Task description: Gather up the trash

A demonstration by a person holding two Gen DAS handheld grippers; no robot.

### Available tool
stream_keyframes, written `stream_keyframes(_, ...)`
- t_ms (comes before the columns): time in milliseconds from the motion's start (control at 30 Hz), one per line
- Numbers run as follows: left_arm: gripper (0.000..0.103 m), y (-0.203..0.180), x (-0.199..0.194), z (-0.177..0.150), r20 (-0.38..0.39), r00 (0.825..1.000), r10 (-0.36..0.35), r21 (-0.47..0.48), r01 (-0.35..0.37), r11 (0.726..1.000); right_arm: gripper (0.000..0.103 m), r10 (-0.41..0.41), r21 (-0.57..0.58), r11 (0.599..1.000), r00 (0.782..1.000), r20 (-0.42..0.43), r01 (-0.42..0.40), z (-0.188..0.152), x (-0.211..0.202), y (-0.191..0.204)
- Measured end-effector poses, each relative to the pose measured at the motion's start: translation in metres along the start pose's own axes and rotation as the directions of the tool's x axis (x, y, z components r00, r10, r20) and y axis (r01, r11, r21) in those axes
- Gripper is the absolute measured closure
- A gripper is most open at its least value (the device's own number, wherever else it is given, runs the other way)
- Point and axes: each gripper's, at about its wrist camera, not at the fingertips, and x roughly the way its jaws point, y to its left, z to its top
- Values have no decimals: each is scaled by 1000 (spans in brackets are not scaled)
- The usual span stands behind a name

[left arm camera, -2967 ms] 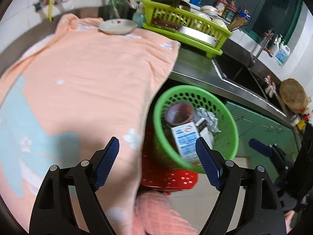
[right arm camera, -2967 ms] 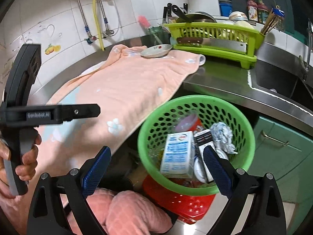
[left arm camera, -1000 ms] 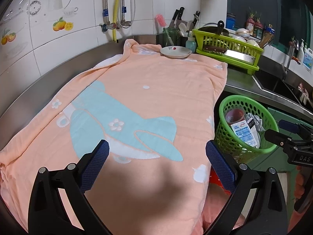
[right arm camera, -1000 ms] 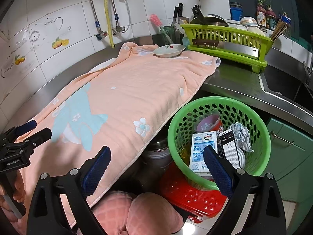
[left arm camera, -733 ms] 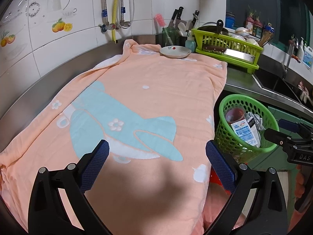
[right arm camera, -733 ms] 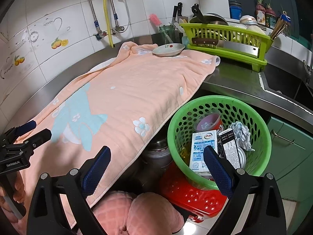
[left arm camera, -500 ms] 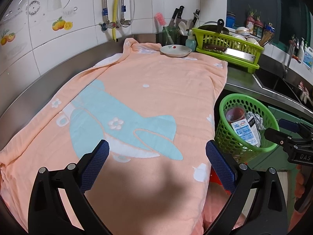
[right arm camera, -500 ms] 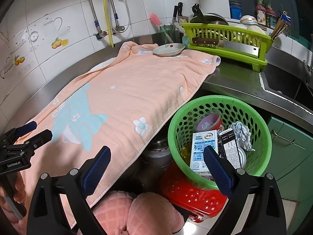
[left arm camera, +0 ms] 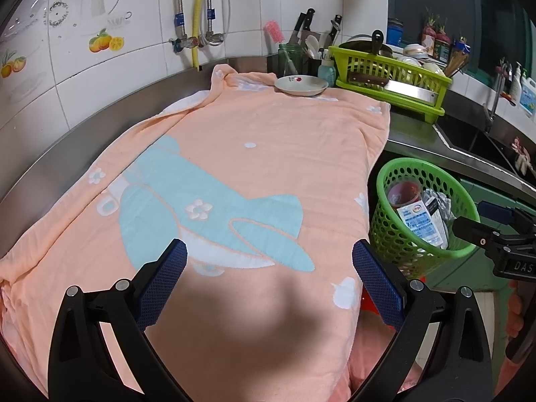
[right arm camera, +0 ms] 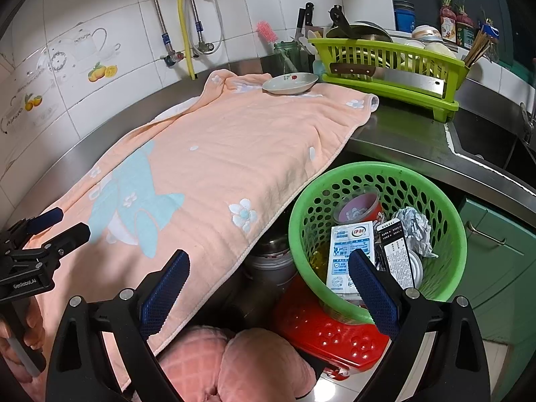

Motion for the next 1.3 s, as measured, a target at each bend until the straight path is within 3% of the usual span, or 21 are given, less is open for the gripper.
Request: stream_keyframes(1300,5,-11,-2,3,19,1000,-4,20,3,1000,11,12,0,1000,1000,2,-12,-2,-1,4)
